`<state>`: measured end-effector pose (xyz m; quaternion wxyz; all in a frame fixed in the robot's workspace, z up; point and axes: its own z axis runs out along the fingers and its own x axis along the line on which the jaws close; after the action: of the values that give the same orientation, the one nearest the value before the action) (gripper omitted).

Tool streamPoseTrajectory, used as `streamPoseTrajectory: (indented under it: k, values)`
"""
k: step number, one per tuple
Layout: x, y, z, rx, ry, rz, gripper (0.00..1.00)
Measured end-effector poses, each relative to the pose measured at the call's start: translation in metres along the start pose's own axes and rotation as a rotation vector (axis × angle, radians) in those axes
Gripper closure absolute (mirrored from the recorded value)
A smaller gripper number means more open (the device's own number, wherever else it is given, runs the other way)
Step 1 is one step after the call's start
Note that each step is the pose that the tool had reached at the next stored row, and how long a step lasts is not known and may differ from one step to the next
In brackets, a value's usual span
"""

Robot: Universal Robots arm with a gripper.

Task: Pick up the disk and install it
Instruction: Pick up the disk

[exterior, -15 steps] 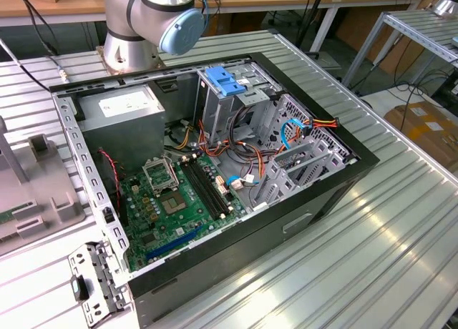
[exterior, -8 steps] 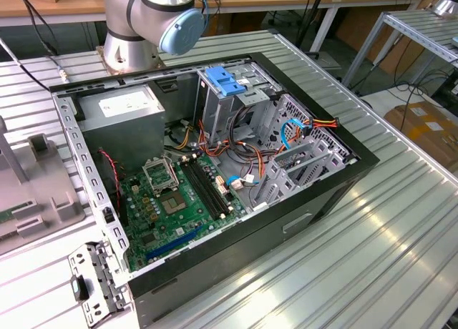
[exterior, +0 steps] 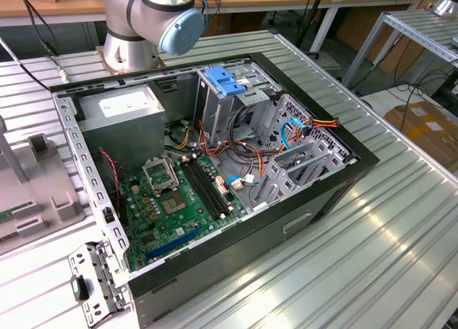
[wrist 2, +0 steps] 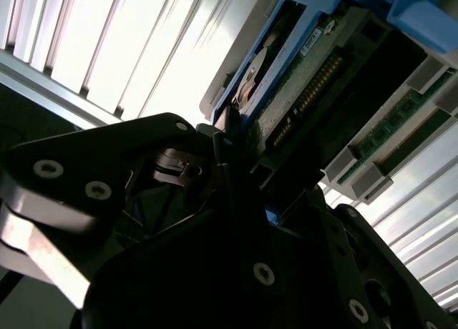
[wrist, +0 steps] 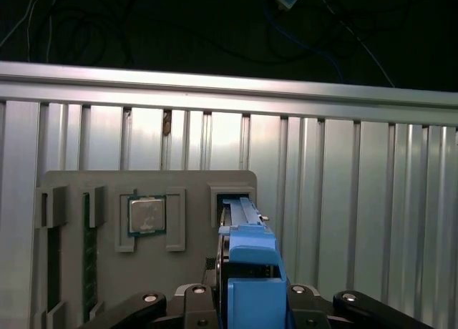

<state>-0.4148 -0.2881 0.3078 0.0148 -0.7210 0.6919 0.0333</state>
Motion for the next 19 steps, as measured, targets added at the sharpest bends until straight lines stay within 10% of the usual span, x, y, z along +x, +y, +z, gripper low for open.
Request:
streamPoseTrajectory:
  k: [19]
  values:
    - [-0.0007, 0.0002, -0.0104, 0.0001, 0.0, 0.0, 0.64]
